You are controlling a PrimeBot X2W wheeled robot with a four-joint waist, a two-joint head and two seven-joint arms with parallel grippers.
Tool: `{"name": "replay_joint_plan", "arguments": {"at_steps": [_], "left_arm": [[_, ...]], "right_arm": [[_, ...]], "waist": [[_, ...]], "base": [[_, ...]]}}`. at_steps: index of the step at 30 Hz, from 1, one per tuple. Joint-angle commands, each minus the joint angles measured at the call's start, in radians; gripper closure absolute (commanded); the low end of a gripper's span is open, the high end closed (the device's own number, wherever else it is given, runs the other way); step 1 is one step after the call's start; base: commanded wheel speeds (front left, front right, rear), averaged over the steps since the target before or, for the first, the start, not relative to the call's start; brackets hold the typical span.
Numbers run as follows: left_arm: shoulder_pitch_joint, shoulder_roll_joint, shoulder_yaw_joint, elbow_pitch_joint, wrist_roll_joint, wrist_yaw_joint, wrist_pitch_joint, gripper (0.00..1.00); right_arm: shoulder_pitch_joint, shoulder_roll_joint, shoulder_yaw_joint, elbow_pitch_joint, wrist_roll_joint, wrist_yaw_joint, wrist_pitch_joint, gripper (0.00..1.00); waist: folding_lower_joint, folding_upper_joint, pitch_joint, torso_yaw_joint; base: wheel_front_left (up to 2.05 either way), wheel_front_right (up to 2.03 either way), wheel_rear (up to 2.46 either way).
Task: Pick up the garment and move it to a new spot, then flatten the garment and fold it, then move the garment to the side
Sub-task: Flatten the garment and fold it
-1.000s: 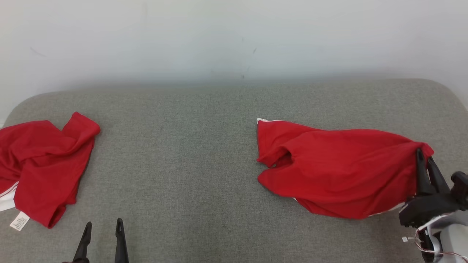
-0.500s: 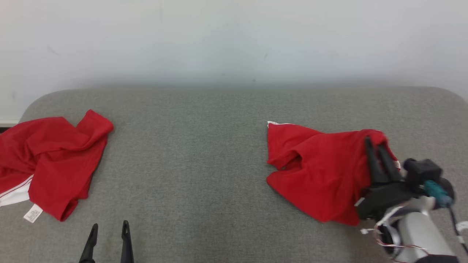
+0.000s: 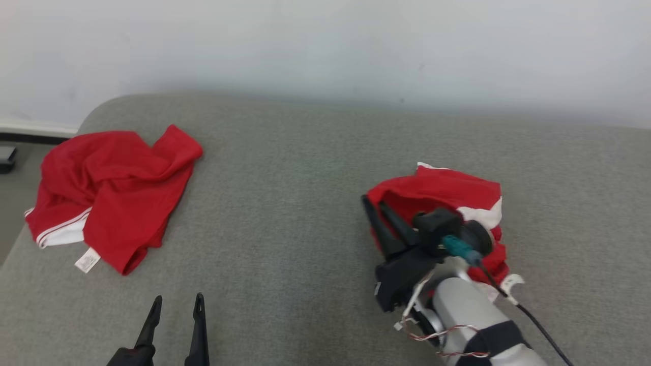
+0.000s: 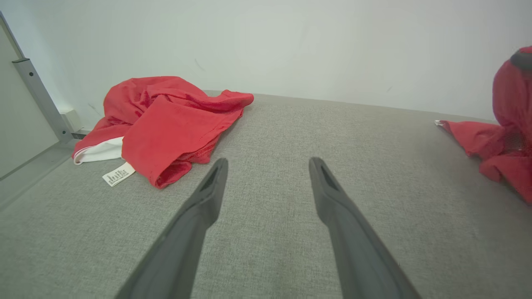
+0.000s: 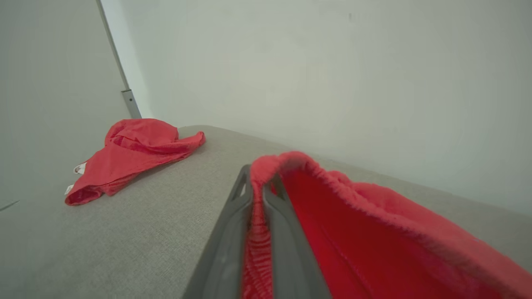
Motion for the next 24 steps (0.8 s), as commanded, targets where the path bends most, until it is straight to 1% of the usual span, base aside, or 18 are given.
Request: {"name": "replay_joint_plan", "arguments": {"at_steps": [1,7,10,12,13,14,18,22,24], "left_arm": [[-0.013,-0.001,-0.001,0.004,-0.012,0.000,-0.004,0.00],[-0.029,-0.001,-0.026,0.015,-0.024,0.012,-0.004,0.00],[-0.037,-0.001,-0.034,0.020,-0.031,0.016,-0.003,0.00],[-0.040,-0.001,-0.038,0.024,-0.033,0.019,-0.004,0.00],[-0.043,-0.002,-0.040,0.026,-0.034,0.020,-0.003,0.00],[-0.048,-0.001,-0.039,0.031,-0.035,0.019,-0.004,0.00],[-0.056,-0.001,-0.025,0.045,-0.028,0.013,-0.003,0.00],[-0.046,-0.001,-0.011,0.049,-0.021,0.011,-0.004,0.00],[-0.036,-0.002,-0.012,0.045,-0.020,0.012,-0.004,0.00]], "right_arm": [[-0.011,0.007,0.009,0.007,0.011,-0.002,-0.005,1.00],[-0.068,0.030,0.166,0.098,0.069,-0.002,-0.021,1.00],[-0.075,0.031,0.266,0.104,0.146,-0.002,-0.023,1.00],[-0.080,0.030,0.312,0.125,0.189,-0.002,-0.024,1.00],[-0.084,0.030,0.332,0.137,0.210,-0.002,-0.024,0.78],[-0.087,0.030,0.348,0.148,0.226,-0.002,-0.025,0.00],[-0.105,0.031,0.383,0.173,0.276,-0.002,-0.027,0.00],[-0.116,0.031,0.401,0.187,0.280,-0.002,-0.029,0.00],[-0.119,0.032,0.389,0.172,0.269,-0.002,-0.030,0.00]], "waist": [[0.0000,0.0000,0.022,0.031],[0.0000,0.0000,0.046,0.059],[0.0000,0.0000,0.052,0.066],[0.0000,0.0000,0.054,0.067],[0.0000,0.0000,0.055,0.066],[0.0000,0.0000,0.055,0.066],[0.0000,0.0000,0.044,0.050],[0.0000,0.0000,0.029,0.026],[0.0000,0.0000,0.022,0.015]], "base": [[0.00,0.00,0.00],[0.00,0.00,0.00],[0.00,0.00,0.00],[0.00,0.00,0.00],[0.00,0.00,0.00],[0.00,0.00,0.00],[0.00,0.00,0.00],[0.00,0.00,0.00],[0.00,0.00,0.00]]}}
